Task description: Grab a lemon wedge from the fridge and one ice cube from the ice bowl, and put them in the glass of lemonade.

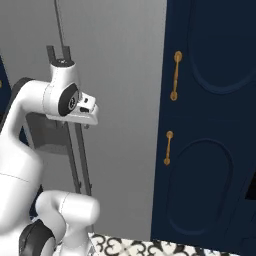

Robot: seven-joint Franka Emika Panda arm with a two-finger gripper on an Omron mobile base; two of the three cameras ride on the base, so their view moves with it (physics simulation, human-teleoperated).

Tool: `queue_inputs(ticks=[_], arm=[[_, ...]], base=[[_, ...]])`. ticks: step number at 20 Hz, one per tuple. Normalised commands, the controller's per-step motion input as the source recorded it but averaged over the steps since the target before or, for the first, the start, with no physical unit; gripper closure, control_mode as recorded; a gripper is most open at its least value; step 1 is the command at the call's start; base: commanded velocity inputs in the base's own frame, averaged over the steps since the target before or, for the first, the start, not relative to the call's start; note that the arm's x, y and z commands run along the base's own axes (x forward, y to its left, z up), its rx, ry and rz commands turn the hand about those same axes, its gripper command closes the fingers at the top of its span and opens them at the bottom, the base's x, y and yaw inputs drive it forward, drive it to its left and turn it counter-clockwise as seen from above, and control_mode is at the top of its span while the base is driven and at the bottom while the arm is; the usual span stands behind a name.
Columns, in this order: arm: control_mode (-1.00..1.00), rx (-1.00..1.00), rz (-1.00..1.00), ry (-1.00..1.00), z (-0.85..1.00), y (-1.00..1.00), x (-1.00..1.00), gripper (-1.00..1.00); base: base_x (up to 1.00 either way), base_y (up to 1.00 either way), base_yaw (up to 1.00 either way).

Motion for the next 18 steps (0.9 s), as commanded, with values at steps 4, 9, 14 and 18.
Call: queue_inputs(ticks=[4, 9, 14, 18], arm=[[1.0, 0.0, 0.0, 0.0, 0.0, 0.0, 0.0, -1.0], [1.0, 0.0, 0.0, 0.0, 0.0, 0.0, 0.0, -1.0], [1.0, 0.0, 0.0, 0.0, 0.0, 0.0, 0.0, -1.0], [1.0, 0.0, 0.0, 0.0, 0.0, 0.0, 0.0, -1.0]], base=[[-0.56, 0.08, 0.0], [-0.12, 0.11, 0.11], [0.46, 0.21, 0.85], [0.44, -0.02, 0.98]])
